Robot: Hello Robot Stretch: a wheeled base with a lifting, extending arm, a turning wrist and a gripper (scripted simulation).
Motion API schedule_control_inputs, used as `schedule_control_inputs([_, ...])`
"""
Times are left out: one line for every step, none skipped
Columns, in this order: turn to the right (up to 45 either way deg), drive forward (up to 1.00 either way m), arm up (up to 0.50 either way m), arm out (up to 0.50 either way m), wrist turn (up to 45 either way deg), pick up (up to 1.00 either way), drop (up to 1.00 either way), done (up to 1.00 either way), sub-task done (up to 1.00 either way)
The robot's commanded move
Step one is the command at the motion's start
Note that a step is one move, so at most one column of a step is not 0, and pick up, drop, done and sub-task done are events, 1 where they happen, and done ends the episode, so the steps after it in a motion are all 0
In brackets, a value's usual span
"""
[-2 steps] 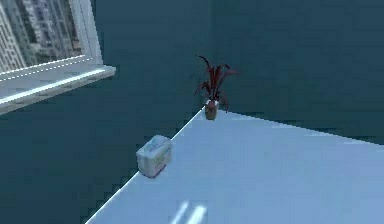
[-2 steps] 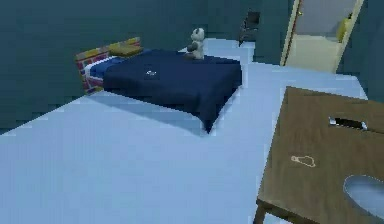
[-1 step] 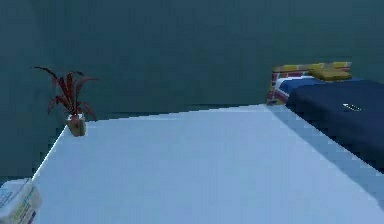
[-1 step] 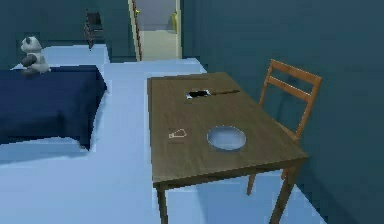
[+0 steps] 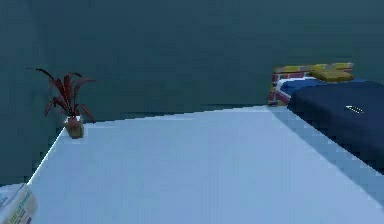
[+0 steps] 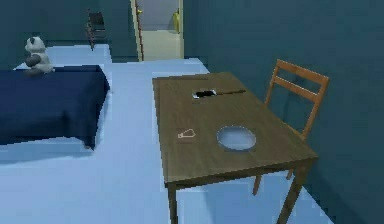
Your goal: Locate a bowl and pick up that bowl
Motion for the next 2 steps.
schedule_control_inputs([12.0,0.00,0.00,0.00,0.0,0.00,0.00,0.00,0.00])
schedule_control_inputs([0.0,0.00,0.50,0.00,0.0,0.00,0.00,0.00,0.00])
